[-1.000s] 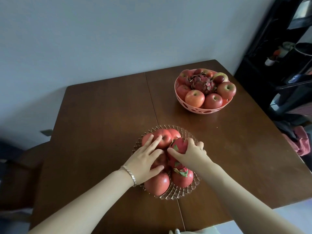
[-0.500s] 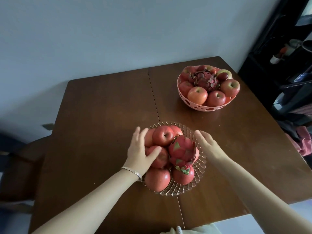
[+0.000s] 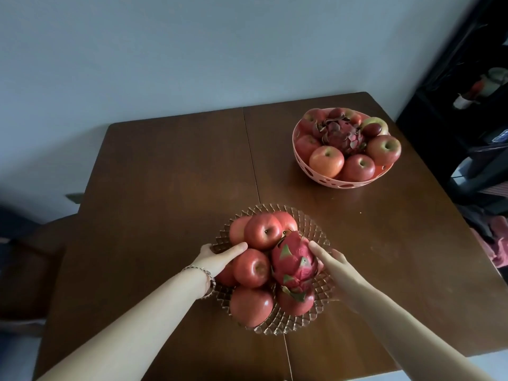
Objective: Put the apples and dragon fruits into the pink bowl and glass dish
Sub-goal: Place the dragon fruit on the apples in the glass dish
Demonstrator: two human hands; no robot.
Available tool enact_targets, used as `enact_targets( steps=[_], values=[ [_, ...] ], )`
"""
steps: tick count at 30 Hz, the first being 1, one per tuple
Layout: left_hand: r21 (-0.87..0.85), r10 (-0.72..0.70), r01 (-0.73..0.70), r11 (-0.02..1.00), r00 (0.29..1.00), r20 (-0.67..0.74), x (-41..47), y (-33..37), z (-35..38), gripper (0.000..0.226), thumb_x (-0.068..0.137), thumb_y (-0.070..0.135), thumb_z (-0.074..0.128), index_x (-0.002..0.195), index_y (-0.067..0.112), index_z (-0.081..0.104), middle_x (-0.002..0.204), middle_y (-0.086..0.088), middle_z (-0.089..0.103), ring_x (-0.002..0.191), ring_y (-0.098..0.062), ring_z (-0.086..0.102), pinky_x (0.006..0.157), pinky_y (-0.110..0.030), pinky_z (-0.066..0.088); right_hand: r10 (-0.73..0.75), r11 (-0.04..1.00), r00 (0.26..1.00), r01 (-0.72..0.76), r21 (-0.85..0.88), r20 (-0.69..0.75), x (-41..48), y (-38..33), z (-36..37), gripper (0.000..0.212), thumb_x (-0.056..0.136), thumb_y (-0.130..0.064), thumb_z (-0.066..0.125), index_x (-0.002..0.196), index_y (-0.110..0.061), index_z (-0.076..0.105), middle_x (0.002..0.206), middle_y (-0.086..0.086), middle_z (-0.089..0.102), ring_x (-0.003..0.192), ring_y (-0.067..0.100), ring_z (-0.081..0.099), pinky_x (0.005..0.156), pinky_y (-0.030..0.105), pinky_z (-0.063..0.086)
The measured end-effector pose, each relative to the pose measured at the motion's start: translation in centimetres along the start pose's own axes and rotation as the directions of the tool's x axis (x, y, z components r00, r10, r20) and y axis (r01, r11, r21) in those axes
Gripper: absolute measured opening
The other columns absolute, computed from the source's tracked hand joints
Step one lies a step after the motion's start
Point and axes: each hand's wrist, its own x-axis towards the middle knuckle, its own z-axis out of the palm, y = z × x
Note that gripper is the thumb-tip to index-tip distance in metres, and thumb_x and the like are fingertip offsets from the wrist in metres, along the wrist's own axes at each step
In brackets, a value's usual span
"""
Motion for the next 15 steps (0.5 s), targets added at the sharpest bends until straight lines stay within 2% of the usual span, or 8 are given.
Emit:
enact_targets(
  steps=[3, 6, 8, 10, 11, 13, 15],
  values=[
    [-0.030, -0.004, 0.006, 1.000, 0.999, 0.044, 0.1, 0.6, -0.4, 0.036, 0.068, 0.041, 0.077, 0.086, 0.018, 0.056, 0.081, 0.000, 0.058, 0.094, -0.029, 0.056, 0.099, -0.049, 0.045, -0.013, 1.000, 1.000, 0.013, 0.016, 0.014, 0.5, -0.9, 0.2, 0.155, 0.014, -0.079, 0.076, 0.146, -0.022, 0.018, 0.143, 0.014, 0.041, 0.125, 0.036, 0.047, 0.096, 0.068, 0.039],
    [-0.056, -0.011, 0.012, 0.998, 1.000, 0.026, 0.7, 2.0, -0.9, 0.032, 0.065, 0.041, 0.079, 0.077, 0.022, 0.056, 0.083, -0.003, 0.062, 0.095, -0.030, 0.060, 0.098, -0.048, 0.046, -0.024, 0.999, 0.999, 0.022, 0.038, 0.040, 1.4, -2.7, 0.7, 0.151, 0.018, -0.076, 0.077, 0.146, -0.022, 0.018, 0.142, 0.015, 0.043, 0.124, 0.037, 0.048, 0.096, 0.069, 0.038],
    [-0.072, -0.015, 0.018, 0.997, 0.999, 0.033, 1.7, 3.6, -1.5, 0.045, 0.054, 0.046, 0.083, 0.081, 0.018, 0.062, 0.085, -0.007, 0.067, 0.092, -0.029, 0.063, 0.095, -0.049, 0.049, -0.046, 0.998, 0.998, 0.044, 0.044, 0.047, 2.2, -4.9, 1.5, 0.143, 0.026, -0.073, 0.077, 0.145, -0.020, 0.020, 0.141, 0.015, 0.044, 0.124, 0.036, 0.048, 0.098, 0.067, 0.038],
    [-0.079, -0.002, 0.005, 0.997, 0.999, 0.036, 3.5, 5.7, -2.3, 0.080, 0.031, 0.056, 0.084, 0.097, 0.015, 0.066, 0.095, -0.013, 0.071, 0.092, -0.031, 0.066, 0.092, -0.051, 0.051, -0.078, 0.996, 0.996, 0.075, 0.051, 0.051, 3.0, -7.6, 2.4, 0.131, 0.037, -0.066, 0.072, 0.145, -0.016, 0.019, 0.139, 0.015, 0.044, 0.125, 0.034, 0.047, 0.101, 0.062, 0.037],
    [-0.075, 0.004, -0.001, 0.997, 1.000, 0.028, 4.6, 6.9, -2.7, 0.097, 0.022, 0.060, 0.084, 0.106, 0.016, 0.064, 0.101, -0.013, 0.070, 0.093, -0.033, 0.066, 0.091, -0.052, 0.051, -0.090, 0.995, 0.995, 0.088, 0.049, 0.048, 3.8, -9.1, 2.9, 0.131, 0.036, -0.065, 0.071, 0.146, -0.015, 0.019, 0.139, 0.016, 0.045, 0.125, 0.034, 0.047, 0.102, 0.062, 0.037],
    [-0.065, 0.002, -0.002, 0.998, 1.000, -0.003, 7.0, 9.2, -3.7, 0.118, 0.017, 0.065, 0.082, 0.120, 0.016, 0.054, 0.113, -0.012, 0.065, 0.101, -0.032, 0.062, 0.094, -0.051, 0.049, -0.104, 0.994, 0.994, 0.102, 0.044, 0.033, 5.7, -11.5, 3.9, 0.139, 0.030, -0.071, 0.074, 0.146, -0.017, 0.019, 0.138, 0.015, 0.047, 0.123, 0.034, 0.049, 0.100, 0.062, 0.039],
    [-0.066, 0.022, -0.023, 0.998, 1.000, -0.010, 8.8, 11.8, -4.4, 0.123, 0.022, 0.065, 0.079, 0.128, 0.015, 0.045, 0.122, -0.012, 0.058, 0.108, -0.033, 0.057, 0.097, -0.051, 0.046, -0.119, 0.991, 0.993, 0.117, 0.062, 0.016, 8.2, -13.0, 4.3, 0.142, 0.027, -0.077, 0.077, 0.145, -0.019, 0.024, 0.137, 0.013, 0.050, 0.121, 0.034, 0.052, 0.096, 0.065, 0.040]
  ],
)
